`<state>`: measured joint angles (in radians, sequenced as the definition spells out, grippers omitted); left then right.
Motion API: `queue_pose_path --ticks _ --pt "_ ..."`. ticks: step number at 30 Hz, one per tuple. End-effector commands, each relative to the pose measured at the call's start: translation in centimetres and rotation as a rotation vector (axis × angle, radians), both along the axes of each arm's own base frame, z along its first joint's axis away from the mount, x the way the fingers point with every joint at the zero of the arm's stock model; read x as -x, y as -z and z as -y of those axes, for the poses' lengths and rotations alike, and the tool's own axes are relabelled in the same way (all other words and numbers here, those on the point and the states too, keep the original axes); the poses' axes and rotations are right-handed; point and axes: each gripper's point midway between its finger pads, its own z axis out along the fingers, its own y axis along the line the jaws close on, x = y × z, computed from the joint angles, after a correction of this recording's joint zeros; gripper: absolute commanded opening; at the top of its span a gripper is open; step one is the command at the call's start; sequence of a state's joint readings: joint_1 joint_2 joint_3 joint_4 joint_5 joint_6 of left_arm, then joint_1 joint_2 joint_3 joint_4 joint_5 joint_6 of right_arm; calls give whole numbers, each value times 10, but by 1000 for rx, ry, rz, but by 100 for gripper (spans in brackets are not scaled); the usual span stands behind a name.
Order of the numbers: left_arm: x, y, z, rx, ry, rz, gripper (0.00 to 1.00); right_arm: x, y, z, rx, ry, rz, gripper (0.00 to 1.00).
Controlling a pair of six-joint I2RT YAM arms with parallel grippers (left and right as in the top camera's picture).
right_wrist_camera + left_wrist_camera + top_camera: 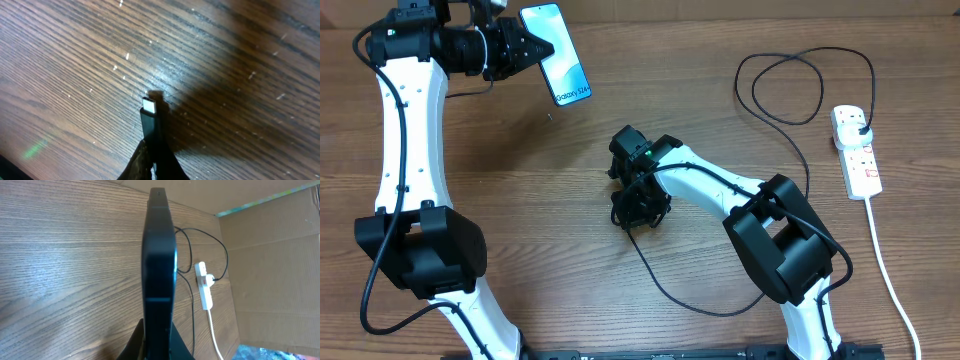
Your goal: Plug charger to phone and switch on socket
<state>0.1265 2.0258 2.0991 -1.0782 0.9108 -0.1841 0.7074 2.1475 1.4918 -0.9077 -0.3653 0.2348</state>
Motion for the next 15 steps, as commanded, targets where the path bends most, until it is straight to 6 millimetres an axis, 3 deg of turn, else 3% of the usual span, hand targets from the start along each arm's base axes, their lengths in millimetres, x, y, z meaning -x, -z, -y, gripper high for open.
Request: queue_pose_path --ticks 1,4,9,11,15 --pt "0 -8 1 19 7 16 4 -3 10 8 42 -3 24 4" --pt "0 -8 1 19 9 17 4 1 5 -4 -34 -22 -3 4" --pt "5 -20 10 66 90 88 4 5 -23 -25 -238 -70 -68 4" --pt "12 -35 20 136 175 159 4 6 -51 -31 -403 -109 -105 4" --pt "16 -49 26 198 228 214 4 1 -100 -23 -662 -162 -138 4"
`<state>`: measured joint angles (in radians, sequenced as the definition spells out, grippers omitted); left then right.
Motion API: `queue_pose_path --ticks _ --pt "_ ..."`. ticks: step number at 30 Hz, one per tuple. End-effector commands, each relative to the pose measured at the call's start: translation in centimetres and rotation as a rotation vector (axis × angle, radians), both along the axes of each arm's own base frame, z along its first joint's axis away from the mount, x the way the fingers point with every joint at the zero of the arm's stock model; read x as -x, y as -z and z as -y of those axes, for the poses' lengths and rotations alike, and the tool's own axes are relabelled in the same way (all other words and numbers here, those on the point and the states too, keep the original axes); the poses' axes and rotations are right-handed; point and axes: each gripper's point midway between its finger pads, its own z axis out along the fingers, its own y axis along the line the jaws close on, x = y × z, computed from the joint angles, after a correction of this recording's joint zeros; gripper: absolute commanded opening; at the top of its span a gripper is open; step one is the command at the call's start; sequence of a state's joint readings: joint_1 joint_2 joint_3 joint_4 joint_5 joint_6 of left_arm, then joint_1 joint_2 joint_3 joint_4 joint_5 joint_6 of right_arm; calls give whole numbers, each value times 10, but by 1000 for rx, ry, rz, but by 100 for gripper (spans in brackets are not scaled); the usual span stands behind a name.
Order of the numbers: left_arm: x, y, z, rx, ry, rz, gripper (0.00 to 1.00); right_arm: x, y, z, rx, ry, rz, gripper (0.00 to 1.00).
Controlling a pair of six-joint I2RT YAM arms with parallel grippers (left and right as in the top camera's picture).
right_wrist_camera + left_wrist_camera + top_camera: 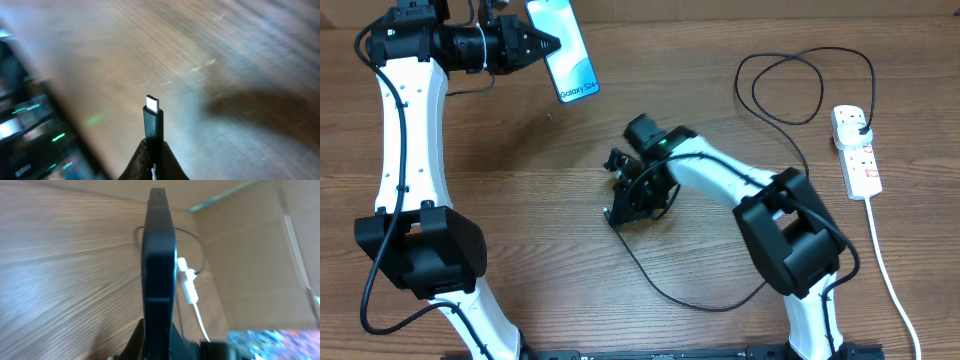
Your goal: Plug charger to phone and switch on socket
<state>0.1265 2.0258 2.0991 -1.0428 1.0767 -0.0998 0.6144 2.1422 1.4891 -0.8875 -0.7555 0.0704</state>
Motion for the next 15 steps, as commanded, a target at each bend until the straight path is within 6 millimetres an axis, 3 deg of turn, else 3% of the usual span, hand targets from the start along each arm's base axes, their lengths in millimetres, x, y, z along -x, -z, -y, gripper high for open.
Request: queue_pose_path --ticks 1,5,15 --pt "10 -26 10 103 104 97 4 -2 -70 0 -347 -74 2 4" --pt "11 -30 12 119 116 106 4 6 -110 17 -603 -112 -27 4" --pt "11 -30 12 120 115 103 4 13 -89 34 -462 -139 -20 4"
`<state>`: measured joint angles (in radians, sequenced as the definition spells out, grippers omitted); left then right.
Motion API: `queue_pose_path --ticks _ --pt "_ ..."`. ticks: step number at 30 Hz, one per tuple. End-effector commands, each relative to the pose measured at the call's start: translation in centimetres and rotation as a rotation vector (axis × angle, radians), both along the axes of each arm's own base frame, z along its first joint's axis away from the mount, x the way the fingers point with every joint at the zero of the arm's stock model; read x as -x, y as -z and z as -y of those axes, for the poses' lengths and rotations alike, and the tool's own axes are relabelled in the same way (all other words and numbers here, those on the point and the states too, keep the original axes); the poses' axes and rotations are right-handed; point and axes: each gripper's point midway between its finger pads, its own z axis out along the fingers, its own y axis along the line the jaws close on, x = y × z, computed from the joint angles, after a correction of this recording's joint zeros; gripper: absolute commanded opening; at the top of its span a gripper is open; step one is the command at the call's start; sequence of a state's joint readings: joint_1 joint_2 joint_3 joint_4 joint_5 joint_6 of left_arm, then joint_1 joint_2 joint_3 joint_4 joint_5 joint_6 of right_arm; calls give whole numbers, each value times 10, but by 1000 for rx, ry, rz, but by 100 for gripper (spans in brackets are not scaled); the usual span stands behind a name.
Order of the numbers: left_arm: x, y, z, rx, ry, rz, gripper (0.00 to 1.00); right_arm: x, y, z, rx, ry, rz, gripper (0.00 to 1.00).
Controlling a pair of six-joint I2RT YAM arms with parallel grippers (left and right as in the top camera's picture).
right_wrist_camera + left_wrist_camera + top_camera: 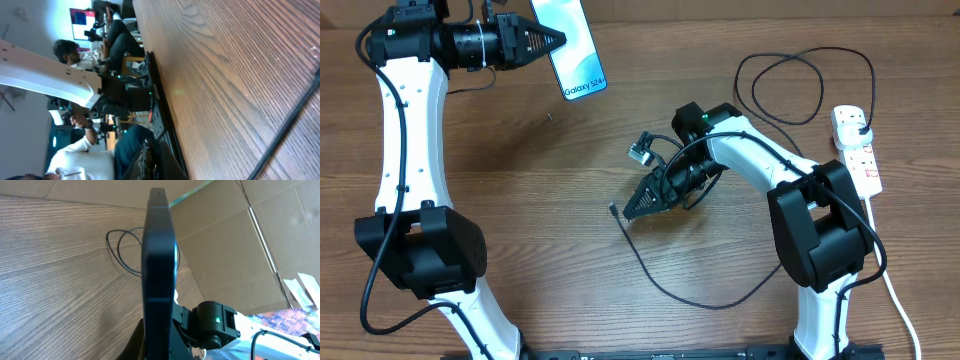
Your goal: Plug charger to phone and switch on socket
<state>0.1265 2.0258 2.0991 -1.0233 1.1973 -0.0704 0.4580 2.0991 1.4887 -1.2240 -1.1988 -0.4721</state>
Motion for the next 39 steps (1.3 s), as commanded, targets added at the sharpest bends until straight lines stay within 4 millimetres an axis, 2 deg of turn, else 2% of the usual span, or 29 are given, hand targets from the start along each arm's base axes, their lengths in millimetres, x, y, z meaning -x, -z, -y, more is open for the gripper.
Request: queue_pose_path --ticks 1,3,4,7,8,11,13,16,19,21,22,25,29,33,39 --pt "4 -12 2 35 35 46 4 -2 3 8 75 -10 71 4" --pt "4 -12 2 33 34 46 4 -8 23 16 231 24 58 4" --pt "3 -12 1 29 30 45 4 -19 47 29 438 96 52 17" --pt "3 -12 1 29 30 45 4 -37 77 49 722 213 105 43" --pt "3 -11 1 28 30 45 4 -42 83 51 827 256 146 58" --pt "1 -9 0 11 17 41 4 -47 77 38 889 293 209 62" --pt "-2 -3 -3 -12 -14 15 4 -55 70 32 966 330 315 68" --pt "-9 6 -9 -50 -81 -52 4 -64 64 25 1045 352 474 69" --pt "-13 12 -14 -74 -128 -94 4 -63 71 20 1116 373 559 63" --pt "-13 13 -14 -75 -128 -94 4 -61 76 16 1121 363 572 58" --pt "-13 13 -14 -75 -128 -94 4 -59 81 11 1118 352 580 52" --pt "-12 13 -14 -74 -128 -98 4 -60 86 3 1102 351 591 49" --pt "-12 13 -14 -75 -128 -99 4 -59 94 -5 1095 345 598 48" --pt "-12 13 -14 -74 -127 -99 4 -54 107 -8 1109 327 591 44" --pt "-12 13 -14 -75 -127 -99 4 -37 116 -23 1105 274 612 44"
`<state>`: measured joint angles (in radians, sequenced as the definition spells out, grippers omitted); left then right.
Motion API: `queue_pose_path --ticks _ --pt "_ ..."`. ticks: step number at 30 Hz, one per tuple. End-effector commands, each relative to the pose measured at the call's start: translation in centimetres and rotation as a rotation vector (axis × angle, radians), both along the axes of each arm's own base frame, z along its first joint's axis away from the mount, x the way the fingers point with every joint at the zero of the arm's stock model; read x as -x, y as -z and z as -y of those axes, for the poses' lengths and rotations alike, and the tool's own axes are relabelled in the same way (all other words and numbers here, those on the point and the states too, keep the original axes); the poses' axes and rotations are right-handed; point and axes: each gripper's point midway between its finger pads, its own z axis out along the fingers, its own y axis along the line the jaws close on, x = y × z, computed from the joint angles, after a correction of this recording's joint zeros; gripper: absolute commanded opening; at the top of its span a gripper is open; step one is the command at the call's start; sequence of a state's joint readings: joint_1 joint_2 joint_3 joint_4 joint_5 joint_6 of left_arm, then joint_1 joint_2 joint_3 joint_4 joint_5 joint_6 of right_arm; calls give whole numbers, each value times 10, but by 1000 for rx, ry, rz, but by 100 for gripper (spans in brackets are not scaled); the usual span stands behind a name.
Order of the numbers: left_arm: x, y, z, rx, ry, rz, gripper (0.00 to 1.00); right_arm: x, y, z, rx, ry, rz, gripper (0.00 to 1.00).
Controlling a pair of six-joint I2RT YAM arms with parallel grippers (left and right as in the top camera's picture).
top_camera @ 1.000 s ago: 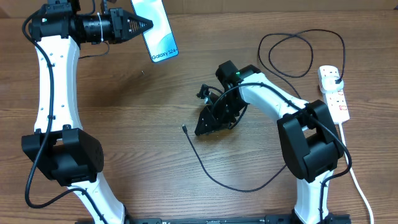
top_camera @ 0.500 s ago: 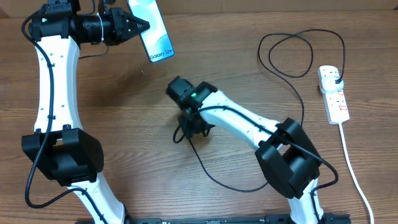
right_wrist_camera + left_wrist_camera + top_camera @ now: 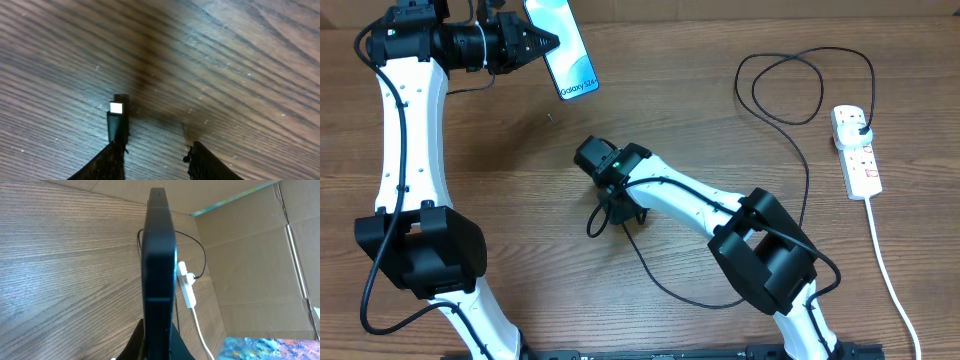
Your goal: Plug charger to phone and switch on socket
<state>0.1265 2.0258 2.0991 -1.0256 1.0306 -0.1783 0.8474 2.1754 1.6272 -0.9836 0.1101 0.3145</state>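
My left gripper [image 3: 532, 44] is shut on the phone [image 3: 563, 50], holding it edge-up above the table's far left with the screen lit. The left wrist view shows the phone's dark edge [image 3: 159, 255] between the fingers. Low over the table's middle, my right gripper [image 3: 617, 207] stands open. In the right wrist view its fingers [image 3: 111, 159] are apart, and the black charger plug [image 3: 117, 120] with its metal tip lies against the left finger. The black cable [image 3: 650, 272] runs from there in loops to the white socket strip [image 3: 856, 150] at the right.
The cable makes a large coil [image 3: 790, 85] at the far right, next to the socket strip. A white lead [image 3: 885, 260] runs from the strip towards the table's front edge. Cardboard walls [image 3: 250, 255] stand behind the table.
My right gripper was tilted sideways right of centre, shut on the plug. Now it is further left, pointing down at the wood with its jaws apart. The phone sits slightly lower and further left.
At first my right gripper held the plug just over the table's middle. Then it had lifted and tilted, and later it was further right, turned sideways. Now it is low, left of centre and open. My left gripper has kept hold of the phone throughout.
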Motion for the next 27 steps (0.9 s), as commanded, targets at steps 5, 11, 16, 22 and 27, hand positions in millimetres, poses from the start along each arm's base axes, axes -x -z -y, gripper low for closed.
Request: queue_pose_path --ticks 5,11,16,22,27 --pt "1 -8 0 20 8 13 4 13 15 -11 26 -34 -15 44" --pt "1 -8 0 20 8 12 4 10 16 -9 38 -33 -2 43" --pt "1 -8 0 20 8 10 4 1 16 -12 38 -41 45 34" --pt "2 -7 0 19 8 5 4 2 29 -7 72 -41 31 27" --pt "2 -7 0 19 8 5 4 11 51 1 122 -49 -12 18"
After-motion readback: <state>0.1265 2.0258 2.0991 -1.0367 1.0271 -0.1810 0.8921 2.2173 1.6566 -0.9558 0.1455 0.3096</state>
